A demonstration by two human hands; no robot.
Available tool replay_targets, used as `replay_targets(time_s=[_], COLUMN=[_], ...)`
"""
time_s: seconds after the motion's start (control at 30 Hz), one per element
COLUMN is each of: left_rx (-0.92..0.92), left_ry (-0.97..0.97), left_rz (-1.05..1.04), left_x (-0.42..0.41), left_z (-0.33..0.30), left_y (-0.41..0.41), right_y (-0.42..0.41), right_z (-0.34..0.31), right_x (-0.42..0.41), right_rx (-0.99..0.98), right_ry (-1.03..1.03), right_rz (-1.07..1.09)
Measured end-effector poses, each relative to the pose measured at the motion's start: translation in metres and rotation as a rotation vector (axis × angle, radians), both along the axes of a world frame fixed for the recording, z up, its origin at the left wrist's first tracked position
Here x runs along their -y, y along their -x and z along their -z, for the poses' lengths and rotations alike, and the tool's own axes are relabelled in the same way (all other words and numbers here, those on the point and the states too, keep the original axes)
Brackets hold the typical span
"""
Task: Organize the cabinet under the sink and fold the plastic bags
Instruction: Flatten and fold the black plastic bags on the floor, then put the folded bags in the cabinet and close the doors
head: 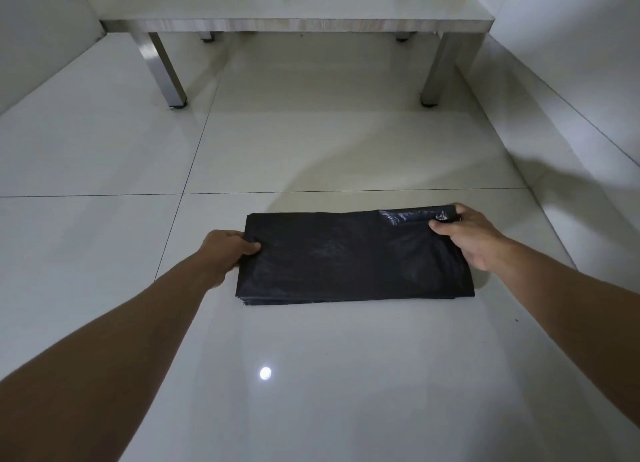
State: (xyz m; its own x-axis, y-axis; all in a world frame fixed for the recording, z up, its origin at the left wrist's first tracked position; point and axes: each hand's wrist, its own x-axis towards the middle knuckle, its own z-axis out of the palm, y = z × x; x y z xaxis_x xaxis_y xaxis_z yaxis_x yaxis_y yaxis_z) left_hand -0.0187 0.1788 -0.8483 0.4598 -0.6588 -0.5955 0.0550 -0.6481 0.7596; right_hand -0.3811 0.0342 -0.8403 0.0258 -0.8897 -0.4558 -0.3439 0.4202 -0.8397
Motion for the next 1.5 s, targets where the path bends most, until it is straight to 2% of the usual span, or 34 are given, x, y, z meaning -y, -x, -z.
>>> replay_targets(time_s=[0.07, 0.13, 0.2, 0.27, 0.33, 0.43, 0.67, 0.87, 1.03, 1.33, 1.5], left_rx=[-0.087, -0.131, -0.089, -0.009, 0.034, 0.046, 0.154, 0.153, 0.177, 0.201, 0.284], left_ry=[0.008, -0.005, -0.025, -0.048, -0.061, -0.049, -0.073, -0.047, 0.026, 0.253, 0.42], left_rz=[-0.1, -0.162, -0.07, 0.077, 0.112, 0.05, 0.056, 0.017, -0.015, -0.114, -0.078], left_x=[0.0, -0.003, -0.007, -0.01, -0.014, -0.011, 0.012, 0.047, 0.083, 0.116, 0.133], left_z=[-0.002, -0.005, -0.009, -0.012, -0.016, -0.022, -0.032, -0.05, -0.111, -0.257, -0.296], left_y=[0.007, 0.015, 0.019, 0.02, 0.02, 0.018, 0.0, -0.038, -0.094, -0.186, -0.209], right_y=[0.0, 0.003, 0.007, 0.006, 0.003, -0.003, -0.04, -0.079, -0.136, -0.249, -0.3], right_z=[-0.006, -0.009, -0.012, -0.015, -0.019, -0.025, -0.033, -0.047, -0.125, -0.304, -0.358], right_x=[-0.006, -0.012, -0.017, -0.021, -0.023, -0.021, -0.011, 0.036, 0.077, 0.135, 0.167], right_rx=[0.026, -0.129, -0.247, -0.278, -0.254, -0.24, -0.324, -0.386, -0.477, -0.547, -0.622], right_ry=[-0.047, -0.14, -0.225, -0.248, -0.214, -0.187, -0.085, 0.118, 0.289, 0.449, 0.604], right_rz=[0.022, -0.048, -0.133, -0.173, -0.158, -0.126, -0.195, -0.183, -0.24, -0.172, -0.158])
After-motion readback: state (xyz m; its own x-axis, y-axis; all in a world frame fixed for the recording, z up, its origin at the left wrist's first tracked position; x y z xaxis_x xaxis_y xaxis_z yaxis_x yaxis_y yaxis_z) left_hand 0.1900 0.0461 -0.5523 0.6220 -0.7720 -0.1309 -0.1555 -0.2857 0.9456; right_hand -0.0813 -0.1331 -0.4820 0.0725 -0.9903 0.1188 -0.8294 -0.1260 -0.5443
